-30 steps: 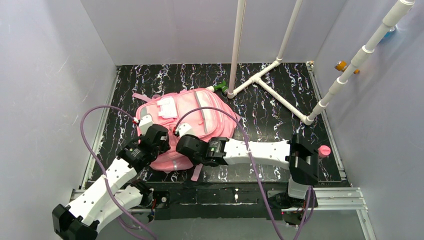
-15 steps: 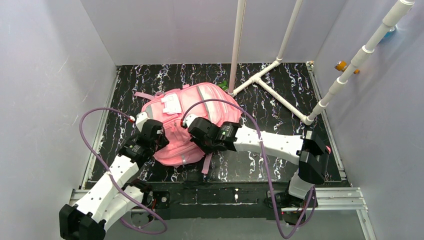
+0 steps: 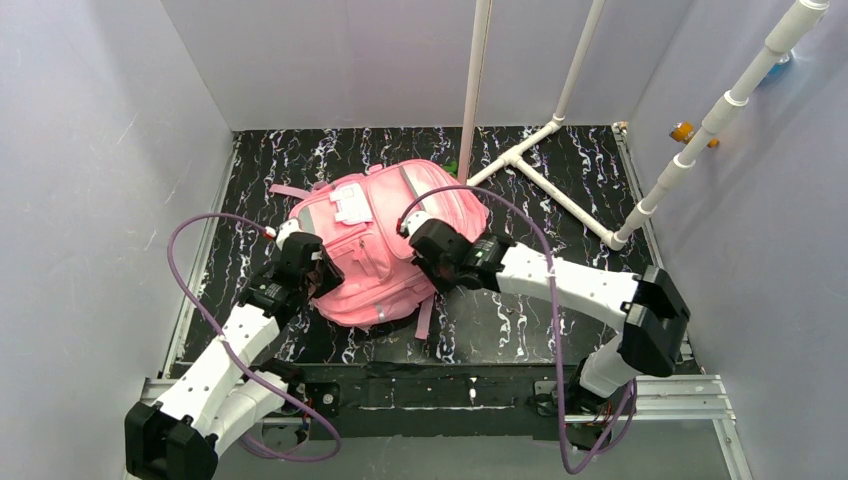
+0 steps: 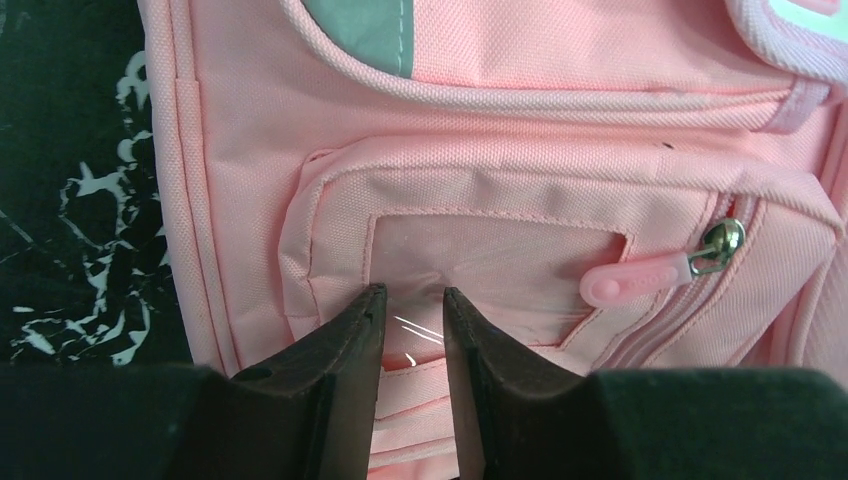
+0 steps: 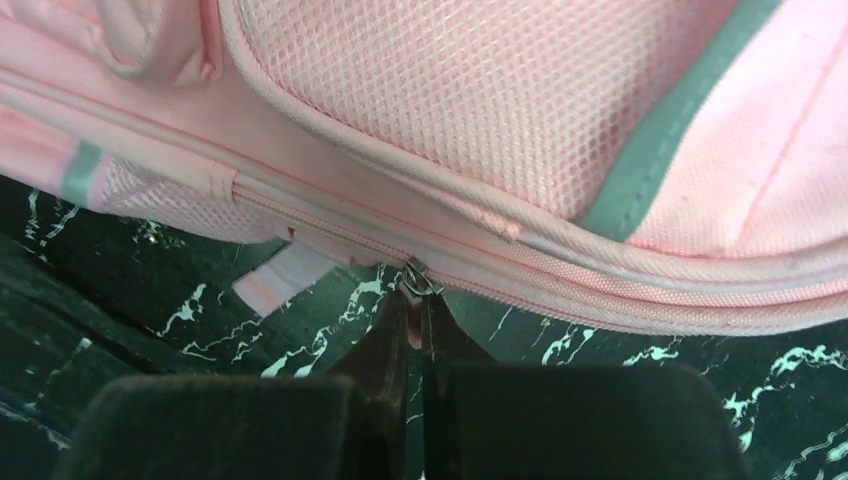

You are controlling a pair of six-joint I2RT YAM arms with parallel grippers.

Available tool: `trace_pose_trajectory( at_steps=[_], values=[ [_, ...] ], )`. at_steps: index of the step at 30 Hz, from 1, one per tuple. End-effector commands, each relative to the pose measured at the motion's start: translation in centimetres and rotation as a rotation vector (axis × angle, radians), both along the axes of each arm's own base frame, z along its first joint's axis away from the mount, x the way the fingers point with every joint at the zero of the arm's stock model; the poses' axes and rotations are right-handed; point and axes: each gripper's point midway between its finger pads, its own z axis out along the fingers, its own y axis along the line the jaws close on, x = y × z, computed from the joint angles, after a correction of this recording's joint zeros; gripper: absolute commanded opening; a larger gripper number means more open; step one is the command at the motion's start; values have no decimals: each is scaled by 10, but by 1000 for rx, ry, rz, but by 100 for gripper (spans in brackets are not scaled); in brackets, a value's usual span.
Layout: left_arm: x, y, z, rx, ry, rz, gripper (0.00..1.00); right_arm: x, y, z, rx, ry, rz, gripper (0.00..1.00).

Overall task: Pack the student bag
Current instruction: Zip the student bag at the center of the board.

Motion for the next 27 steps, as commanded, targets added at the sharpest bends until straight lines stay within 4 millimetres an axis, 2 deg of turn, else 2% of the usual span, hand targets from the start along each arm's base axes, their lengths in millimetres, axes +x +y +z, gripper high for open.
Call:
trace_pose_trajectory(
  at_steps=[1, 3, 6, 8, 10, 12, 14, 17, 20, 27],
  values=[
    [-28, 54, -35, 240, 151, 81, 28, 1, -56, 8, -69, 48, -68, 1],
    [-26, 53, -25, 239, 126, 67, 28, -1, -42, 9, -8, 70, -47, 1],
    [-28, 51, -10, 225, 93, 36, 30, 11, -51, 12, -44, 1, -81, 1],
    [-26, 41, 6, 199, 50, -39, 38, 11, -47, 21, -28, -4, -65, 1],
    [-24, 18, 22, 135, 2, -184, 51, 1, -27, 29, 65, 51, 9, 1],
    [-24, -13, 38, 30, -58, -347, 56, -9, -10, 36, 144, 89, 73, 1],
    [-29, -41, 54, -76, -117, -482, 62, -13, -3, 38, 188, 102, 95, 1],
    [-42, -70, 73, -133, -187, -632, 69, -20, 4, 40, 228, 128, 119, 1],
    [-57, -91, 81, -40, -245, -782, 72, -25, 10, 43, 269, 156, 136, 1],
    [-50, -116, 69, 432, -401, -948, 74, -39, 24, 54, 363, 212, 181, 1]
  ],
)
